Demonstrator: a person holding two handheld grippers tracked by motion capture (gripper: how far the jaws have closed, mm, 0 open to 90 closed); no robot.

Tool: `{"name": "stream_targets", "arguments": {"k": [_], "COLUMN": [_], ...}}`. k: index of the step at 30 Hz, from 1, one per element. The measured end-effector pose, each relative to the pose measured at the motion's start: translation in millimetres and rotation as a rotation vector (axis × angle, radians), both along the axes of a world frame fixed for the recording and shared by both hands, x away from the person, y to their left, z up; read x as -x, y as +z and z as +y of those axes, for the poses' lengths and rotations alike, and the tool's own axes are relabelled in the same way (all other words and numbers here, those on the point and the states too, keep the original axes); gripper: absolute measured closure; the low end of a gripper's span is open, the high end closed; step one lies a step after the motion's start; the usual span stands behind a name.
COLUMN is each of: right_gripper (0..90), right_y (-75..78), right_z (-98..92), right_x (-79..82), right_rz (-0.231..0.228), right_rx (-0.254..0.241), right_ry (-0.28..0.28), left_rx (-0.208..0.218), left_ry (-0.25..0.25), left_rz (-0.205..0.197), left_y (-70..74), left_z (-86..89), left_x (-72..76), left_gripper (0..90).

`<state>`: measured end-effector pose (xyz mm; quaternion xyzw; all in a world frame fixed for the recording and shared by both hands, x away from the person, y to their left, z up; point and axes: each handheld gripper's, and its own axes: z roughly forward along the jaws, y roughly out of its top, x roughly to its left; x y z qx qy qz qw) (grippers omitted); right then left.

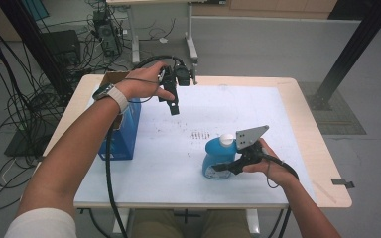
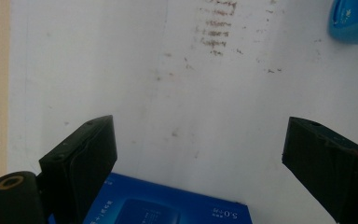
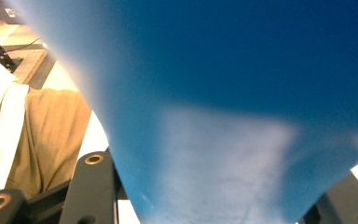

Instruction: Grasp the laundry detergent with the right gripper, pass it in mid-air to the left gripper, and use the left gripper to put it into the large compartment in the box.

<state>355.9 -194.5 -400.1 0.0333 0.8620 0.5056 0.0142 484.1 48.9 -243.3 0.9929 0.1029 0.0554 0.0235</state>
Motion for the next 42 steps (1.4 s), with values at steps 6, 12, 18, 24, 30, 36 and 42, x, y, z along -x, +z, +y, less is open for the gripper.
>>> {"name": "stream_targets", "arguments": {"k": [6,12,18,24,30,36,42], "right_gripper": [44.1,44.1,44.0,44.0,43.9,43.9,43.9], "right_y": [0.0,0.1,0.1,0.0,-0.1,0.0,0.0], "right_z": [0.0,0.2,0.1,0.0,0.0,0.1,0.1], "right_x": [-0.1,-0.1,-0.1,0.0,0.0,0.1,0.1], "right_rz": [0.001,0.001,0.002,0.002,0.002,0.002,0.003], "right_rx": [0.0,0.0,0.002,0.0,-0.001,0.0,0.001], "right_ry": [0.0,0.0,0.0,-0.001,-0.002,-0.002,-0.002], "left_rx": [0.0,0.004,0.004,0.004,0.005,0.006,0.009], "left_ry": [-0.001,0.002,0.004,0.001,0.002,0.002,0.004], "left_rz": [0.001,-0.003,-0.001,-0.002,-0.002,-0.004,-0.005], "left_y": [0.5,1.0,0.9,0.5,1.0,1.6,1.5], "left_z": [0.2,1.0,1.3,0.7,1.2,1.6,2.1], "left_x": [0.0,0.4,0.6,0.7,0.6,0.9,1.1], "left_gripper": [10.4,10.4,10.4,10.4,10.4,10.4,10.4]}}
